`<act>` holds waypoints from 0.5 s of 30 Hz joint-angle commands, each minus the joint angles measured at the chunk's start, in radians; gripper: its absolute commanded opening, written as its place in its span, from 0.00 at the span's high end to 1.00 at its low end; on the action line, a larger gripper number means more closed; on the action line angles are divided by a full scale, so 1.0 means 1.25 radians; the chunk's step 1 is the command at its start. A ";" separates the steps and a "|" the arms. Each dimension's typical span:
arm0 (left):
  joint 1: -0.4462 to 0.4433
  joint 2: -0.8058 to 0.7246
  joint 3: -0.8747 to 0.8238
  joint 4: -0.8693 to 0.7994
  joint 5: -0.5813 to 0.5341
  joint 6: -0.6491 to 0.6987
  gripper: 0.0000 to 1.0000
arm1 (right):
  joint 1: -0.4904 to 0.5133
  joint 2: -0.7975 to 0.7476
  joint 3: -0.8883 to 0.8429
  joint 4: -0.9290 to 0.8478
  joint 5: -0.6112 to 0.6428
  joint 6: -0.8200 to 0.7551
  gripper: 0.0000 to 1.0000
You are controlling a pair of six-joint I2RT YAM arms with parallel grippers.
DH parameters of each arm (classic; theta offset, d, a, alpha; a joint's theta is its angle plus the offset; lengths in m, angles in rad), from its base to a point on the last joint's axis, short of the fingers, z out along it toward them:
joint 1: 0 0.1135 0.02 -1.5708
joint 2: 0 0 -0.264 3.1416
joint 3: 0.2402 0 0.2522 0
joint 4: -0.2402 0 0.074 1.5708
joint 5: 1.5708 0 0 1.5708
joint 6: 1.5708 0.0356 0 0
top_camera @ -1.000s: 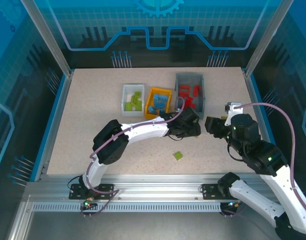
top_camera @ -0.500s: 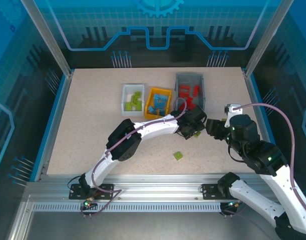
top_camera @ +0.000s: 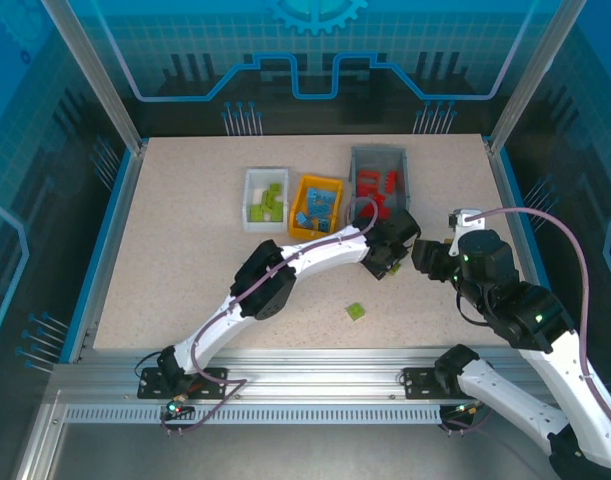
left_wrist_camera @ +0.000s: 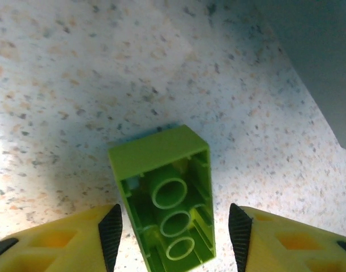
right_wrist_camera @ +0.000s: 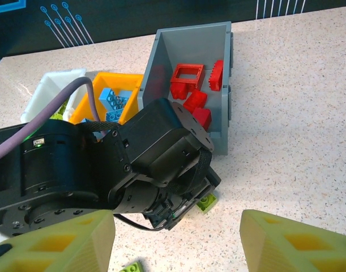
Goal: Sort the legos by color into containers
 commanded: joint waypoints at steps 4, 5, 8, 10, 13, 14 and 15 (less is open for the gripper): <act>0.019 0.031 0.038 -0.167 0.011 -0.086 0.52 | 0.007 -0.015 -0.004 -0.019 0.008 0.006 0.38; 0.021 0.031 0.038 -0.180 0.015 -0.092 0.53 | 0.007 -0.015 -0.004 -0.021 0.008 0.007 0.38; 0.025 0.023 0.032 -0.216 0.014 -0.093 0.57 | 0.007 -0.015 -0.002 -0.018 0.005 0.006 0.38; 0.025 -0.004 -0.016 -0.189 0.019 -0.097 0.60 | 0.007 -0.015 -0.005 -0.014 -0.001 0.004 0.39; 0.025 -0.076 -0.141 -0.091 0.016 -0.103 0.70 | 0.007 -0.018 -0.015 0.009 -0.032 -0.012 0.39; 0.025 -0.106 -0.185 -0.069 0.008 -0.102 0.73 | 0.007 -0.019 -0.019 0.025 -0.057 -0.026 0.38; 0.025 -0.136 -0.221 -0.052 0.000 -0.095 0.74 | 0.007 -0.021 -0.021 0.037 -0.085 -0.037 0.39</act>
